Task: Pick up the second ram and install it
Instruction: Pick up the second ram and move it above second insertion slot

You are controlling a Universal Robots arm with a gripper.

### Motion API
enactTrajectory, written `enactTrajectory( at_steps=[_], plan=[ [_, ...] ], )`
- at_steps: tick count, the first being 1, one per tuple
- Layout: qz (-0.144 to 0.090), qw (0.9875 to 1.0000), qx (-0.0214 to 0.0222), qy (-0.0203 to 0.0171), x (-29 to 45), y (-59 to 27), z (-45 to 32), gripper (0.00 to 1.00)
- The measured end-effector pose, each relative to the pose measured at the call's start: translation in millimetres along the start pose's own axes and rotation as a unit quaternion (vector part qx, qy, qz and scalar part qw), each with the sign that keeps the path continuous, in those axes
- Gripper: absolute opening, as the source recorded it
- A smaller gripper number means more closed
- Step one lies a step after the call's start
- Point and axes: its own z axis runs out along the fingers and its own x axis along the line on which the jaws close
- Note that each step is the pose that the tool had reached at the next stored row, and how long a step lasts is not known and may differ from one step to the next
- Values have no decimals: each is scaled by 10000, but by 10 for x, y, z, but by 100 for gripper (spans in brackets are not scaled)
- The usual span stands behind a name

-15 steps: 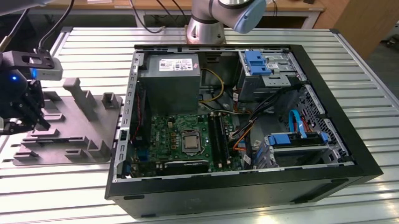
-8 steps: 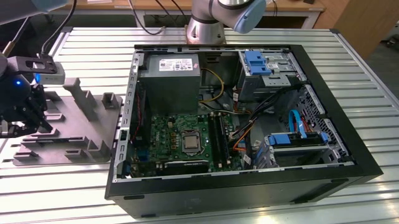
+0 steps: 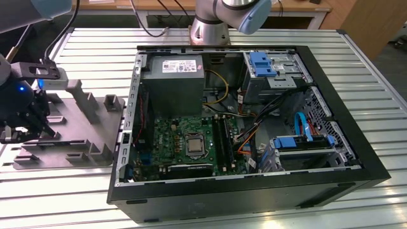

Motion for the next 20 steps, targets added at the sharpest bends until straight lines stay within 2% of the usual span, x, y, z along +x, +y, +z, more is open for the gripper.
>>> enactTrajectory(
  at_steps=[10,20],
  plan=[
    [-1,10000,17,-2,-4,53,113,10],
    [-1,10000,18,-2,-3,83,152,10]
  ],
)
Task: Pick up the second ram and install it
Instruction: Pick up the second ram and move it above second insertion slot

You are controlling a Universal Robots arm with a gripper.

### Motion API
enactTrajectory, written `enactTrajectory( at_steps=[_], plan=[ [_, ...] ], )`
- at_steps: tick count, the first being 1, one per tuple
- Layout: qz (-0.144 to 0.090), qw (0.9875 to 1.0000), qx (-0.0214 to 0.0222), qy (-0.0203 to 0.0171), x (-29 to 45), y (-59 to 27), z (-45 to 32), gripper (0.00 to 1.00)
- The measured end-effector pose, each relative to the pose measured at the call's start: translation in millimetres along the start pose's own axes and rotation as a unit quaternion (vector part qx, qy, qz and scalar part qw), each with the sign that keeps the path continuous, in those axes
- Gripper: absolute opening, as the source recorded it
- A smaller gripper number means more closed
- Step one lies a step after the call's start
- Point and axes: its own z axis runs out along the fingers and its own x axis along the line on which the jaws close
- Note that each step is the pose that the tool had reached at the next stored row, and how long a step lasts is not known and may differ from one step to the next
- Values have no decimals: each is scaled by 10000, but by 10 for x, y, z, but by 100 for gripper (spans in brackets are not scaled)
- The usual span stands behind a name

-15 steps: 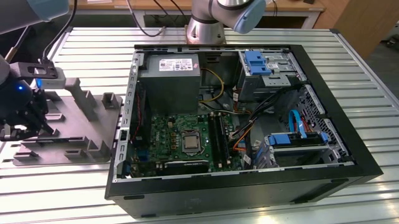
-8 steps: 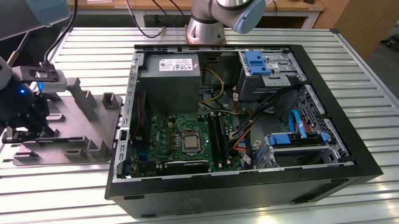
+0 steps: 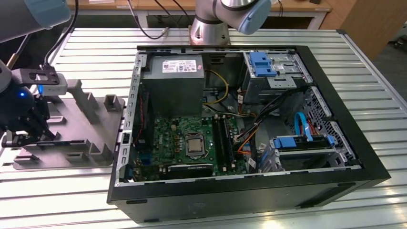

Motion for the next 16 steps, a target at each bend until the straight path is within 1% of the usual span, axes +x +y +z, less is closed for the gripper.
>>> enactTrajectory(
  at_steps=[10,12,13,14,16],
  plan=[
    [0,10000,-1,1,1,3,9,11],
    [0,10000,-1,1,1,3,10,23],
    [0,10000,-1,1,1,3,10,23],
    [0,10000,-1,1,1,3,9,30],
    [0,10000,1,-1,1,3,22,30]
  ],
)
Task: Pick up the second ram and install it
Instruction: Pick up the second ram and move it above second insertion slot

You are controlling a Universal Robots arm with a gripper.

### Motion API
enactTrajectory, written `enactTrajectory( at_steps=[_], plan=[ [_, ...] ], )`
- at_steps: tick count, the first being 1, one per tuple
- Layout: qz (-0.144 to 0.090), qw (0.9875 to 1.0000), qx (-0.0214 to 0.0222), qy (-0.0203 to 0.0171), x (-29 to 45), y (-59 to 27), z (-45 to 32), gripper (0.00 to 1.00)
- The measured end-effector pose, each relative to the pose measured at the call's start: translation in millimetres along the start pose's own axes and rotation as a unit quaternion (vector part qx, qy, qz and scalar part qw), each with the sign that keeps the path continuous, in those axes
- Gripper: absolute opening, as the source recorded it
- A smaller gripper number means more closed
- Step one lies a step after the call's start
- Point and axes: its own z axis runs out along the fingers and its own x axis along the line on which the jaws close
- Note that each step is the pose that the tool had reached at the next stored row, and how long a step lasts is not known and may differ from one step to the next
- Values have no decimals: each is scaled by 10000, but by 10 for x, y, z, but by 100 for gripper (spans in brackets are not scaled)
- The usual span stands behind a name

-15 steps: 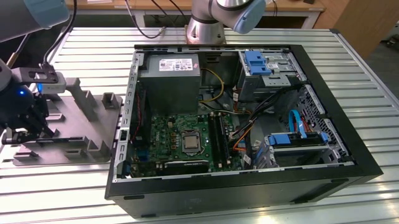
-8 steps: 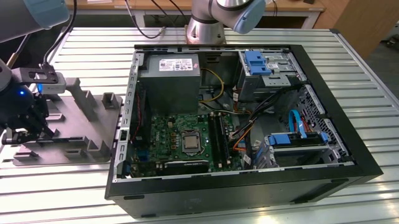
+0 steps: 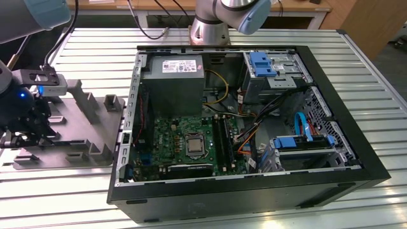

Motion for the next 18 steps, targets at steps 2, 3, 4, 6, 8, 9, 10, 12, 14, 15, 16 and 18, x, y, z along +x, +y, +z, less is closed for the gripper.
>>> enactTrajectory(
  at_steps=[2,3,4,6,8,9,10,12,14,15,16,18],
  plan=[
    [-1,10000,-2,2,1,0,25,30],
    [-1,10000,-1,2,1,0,39,30],
    [-1,10000,-1,2,1,0,50,30],
    [-1,10000,-2,2,0,0,72,30],
    [-1,10000,-1,2,-3,0,92,30],
    [-1,10000,-2,2,-3,0,102,30],
    [-1,10000,-2,2,-4,0,111,30],
    [-1,10000,-2,2,-4,-1,131,30],
    [-1,10000,-2,2,-3,0,145,30],
    [-1,10000,-2,2,-3,0,145,30],
    [-1,10000,-3,2,-3,0,145,30],
    [0,10000,-2,2,-11,0,149,30]
  ],
)
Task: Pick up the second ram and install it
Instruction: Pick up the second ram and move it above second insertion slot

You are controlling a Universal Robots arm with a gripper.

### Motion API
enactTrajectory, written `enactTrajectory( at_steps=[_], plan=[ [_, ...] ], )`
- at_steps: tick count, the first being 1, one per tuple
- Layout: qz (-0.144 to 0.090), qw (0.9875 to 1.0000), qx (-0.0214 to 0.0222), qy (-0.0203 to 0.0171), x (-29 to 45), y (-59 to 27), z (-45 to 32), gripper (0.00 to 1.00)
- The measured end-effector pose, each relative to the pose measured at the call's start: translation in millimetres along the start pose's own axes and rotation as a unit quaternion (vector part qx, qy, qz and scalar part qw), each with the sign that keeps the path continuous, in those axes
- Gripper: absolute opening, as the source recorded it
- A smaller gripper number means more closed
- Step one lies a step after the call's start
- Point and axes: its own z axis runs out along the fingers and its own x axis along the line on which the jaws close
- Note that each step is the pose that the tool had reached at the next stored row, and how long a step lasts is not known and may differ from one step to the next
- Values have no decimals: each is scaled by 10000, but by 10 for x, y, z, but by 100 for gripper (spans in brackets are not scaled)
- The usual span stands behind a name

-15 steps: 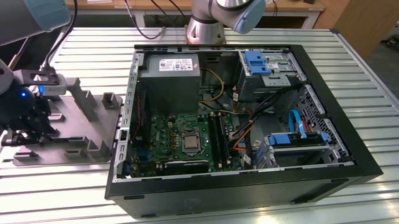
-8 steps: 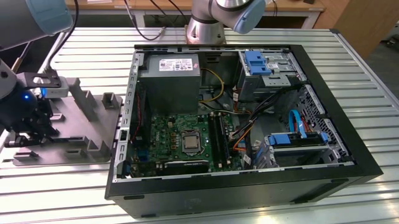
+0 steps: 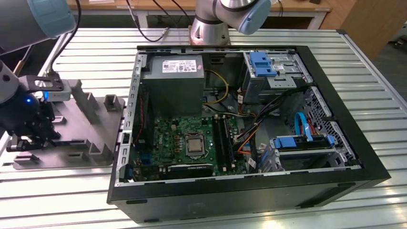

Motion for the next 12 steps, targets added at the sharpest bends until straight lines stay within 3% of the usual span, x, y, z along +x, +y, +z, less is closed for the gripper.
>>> enactTrajectory(
  at_steps=[12],
  plan=[
    [-1,10000,0,0,-5,-1,25,30]
  ],
)
